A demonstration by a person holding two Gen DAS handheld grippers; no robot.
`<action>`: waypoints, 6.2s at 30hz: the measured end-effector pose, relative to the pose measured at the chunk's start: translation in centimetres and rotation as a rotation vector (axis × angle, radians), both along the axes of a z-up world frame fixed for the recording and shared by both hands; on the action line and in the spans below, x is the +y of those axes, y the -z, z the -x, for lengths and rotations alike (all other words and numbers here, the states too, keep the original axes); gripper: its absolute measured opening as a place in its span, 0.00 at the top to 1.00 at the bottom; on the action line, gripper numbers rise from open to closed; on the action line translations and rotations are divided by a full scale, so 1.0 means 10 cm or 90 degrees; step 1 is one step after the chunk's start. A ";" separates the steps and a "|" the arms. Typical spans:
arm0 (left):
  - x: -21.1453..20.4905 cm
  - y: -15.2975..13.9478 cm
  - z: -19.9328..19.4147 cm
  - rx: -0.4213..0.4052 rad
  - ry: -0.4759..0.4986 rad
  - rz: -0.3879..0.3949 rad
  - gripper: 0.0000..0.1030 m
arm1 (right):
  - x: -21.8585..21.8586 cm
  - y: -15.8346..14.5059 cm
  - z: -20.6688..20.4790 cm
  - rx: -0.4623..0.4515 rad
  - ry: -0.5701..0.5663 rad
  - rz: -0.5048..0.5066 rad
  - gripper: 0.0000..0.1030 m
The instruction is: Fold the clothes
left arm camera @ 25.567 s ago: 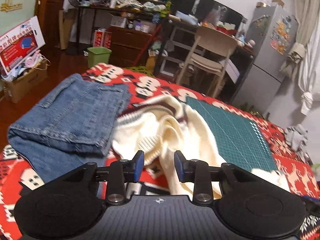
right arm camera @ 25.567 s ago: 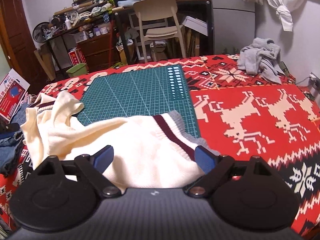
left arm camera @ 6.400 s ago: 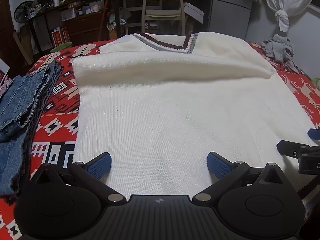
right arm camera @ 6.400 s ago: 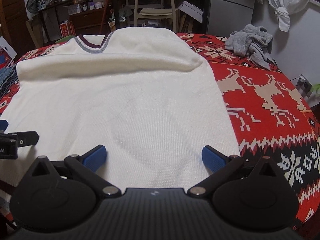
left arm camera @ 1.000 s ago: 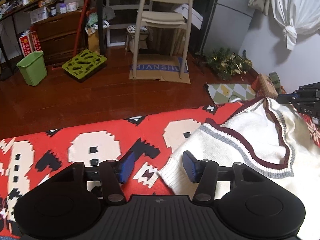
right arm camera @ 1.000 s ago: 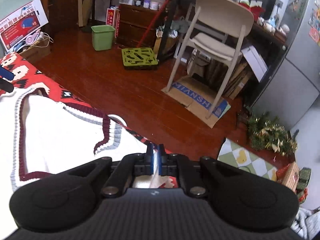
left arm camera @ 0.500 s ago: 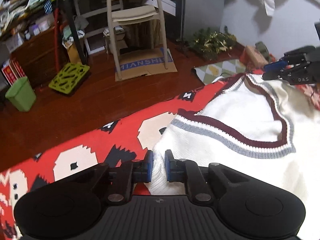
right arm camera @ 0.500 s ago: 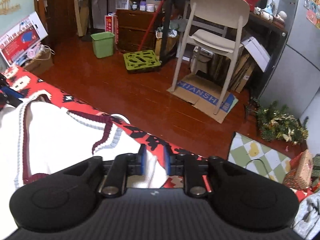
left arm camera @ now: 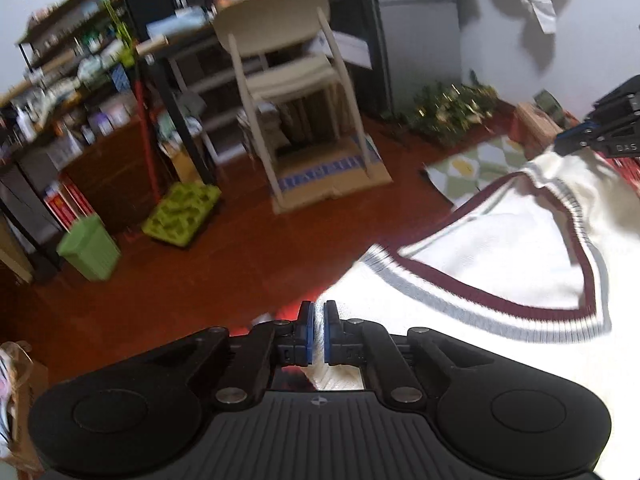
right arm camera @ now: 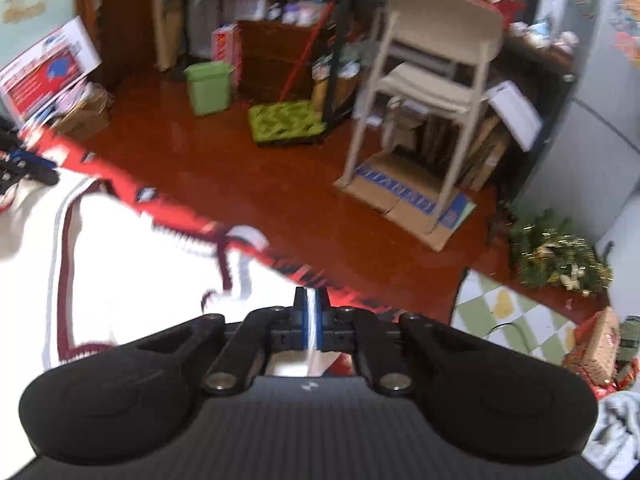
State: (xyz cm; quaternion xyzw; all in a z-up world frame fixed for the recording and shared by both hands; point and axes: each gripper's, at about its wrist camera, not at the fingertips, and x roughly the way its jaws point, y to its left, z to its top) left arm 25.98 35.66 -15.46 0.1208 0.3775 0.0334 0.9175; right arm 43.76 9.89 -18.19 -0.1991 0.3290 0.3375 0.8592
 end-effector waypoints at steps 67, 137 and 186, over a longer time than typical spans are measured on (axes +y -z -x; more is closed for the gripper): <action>-1.91 0.46 2.53 0.015 -0.167 0.150 0.00 | -1.35 0.20 3.79 0.073 0.222 -0.059 0.01; -1.24 0.28 3.70 0.187 -0.275 0.470 0.78 | -2.54 -0.04 4.32 0.288 0.346 -0.131 0.63; -1.43 0.23 4.08 0.263 -0.304 0.312 0.94 | -2.73 -0.17 4.55 0.305 0.376 -0.015 0.94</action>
